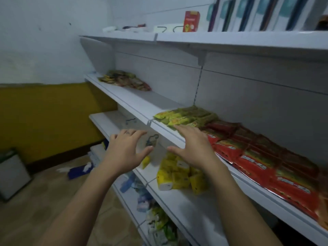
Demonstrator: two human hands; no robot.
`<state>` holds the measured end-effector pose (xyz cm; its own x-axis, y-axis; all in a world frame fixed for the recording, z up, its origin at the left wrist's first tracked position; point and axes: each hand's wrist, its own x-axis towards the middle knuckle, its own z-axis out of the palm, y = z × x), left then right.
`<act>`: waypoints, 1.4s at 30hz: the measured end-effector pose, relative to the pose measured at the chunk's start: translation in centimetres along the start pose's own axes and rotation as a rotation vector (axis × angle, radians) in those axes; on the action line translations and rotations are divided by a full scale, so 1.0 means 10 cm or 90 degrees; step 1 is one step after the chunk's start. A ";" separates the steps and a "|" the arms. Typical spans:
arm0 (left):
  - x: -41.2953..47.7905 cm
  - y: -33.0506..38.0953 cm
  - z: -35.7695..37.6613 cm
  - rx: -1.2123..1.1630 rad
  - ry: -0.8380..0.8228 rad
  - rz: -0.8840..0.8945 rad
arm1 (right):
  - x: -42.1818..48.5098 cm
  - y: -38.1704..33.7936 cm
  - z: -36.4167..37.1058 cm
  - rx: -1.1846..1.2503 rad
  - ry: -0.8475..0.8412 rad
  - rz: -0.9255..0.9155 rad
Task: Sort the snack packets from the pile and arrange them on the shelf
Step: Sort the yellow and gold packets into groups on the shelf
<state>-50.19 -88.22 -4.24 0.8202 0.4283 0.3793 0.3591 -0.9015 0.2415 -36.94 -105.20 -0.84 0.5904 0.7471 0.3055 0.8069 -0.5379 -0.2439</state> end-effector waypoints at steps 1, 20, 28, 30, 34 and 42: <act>-0.01 -0.16 -0.04 0.007 0.002 -0.020 | 0.11 -0.13 0.09 0.008 -0.006 -0.014; 0.50 -2.03 -0.14 0.089 -0.002 -0.235 | 2.03 -1.33 1.43 0.126 -0.103 -0.152; 1.55 -2.85 0.03 0.099 -0.033 -0.247 | 3.30 -1.49 1.93 0.159 -0.122 -0.147; 1.83 -3.03 0.05 0.106 -0.032 -0.244 | 3.61 -1.51 2.00 0.156 -0.119 -0.139; 2.26 -3.32 0.13 0.113 -0.041 -0.239 | 4.13 -1.56 2.14 0.149 -0.099 -0.137; 2.89 -3.84 0.26 0.095 -0.036 -0.210 | 4.85 -1.63 2.35 0.140 -0.086 -0.133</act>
<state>-39.17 -41.36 -4.85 0.6714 0.6967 0.2527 0.6657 -0.7168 0.2075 -21.93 -51.05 -3.67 0.3936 0.8849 0.2488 0.8783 -0.2821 -0.3861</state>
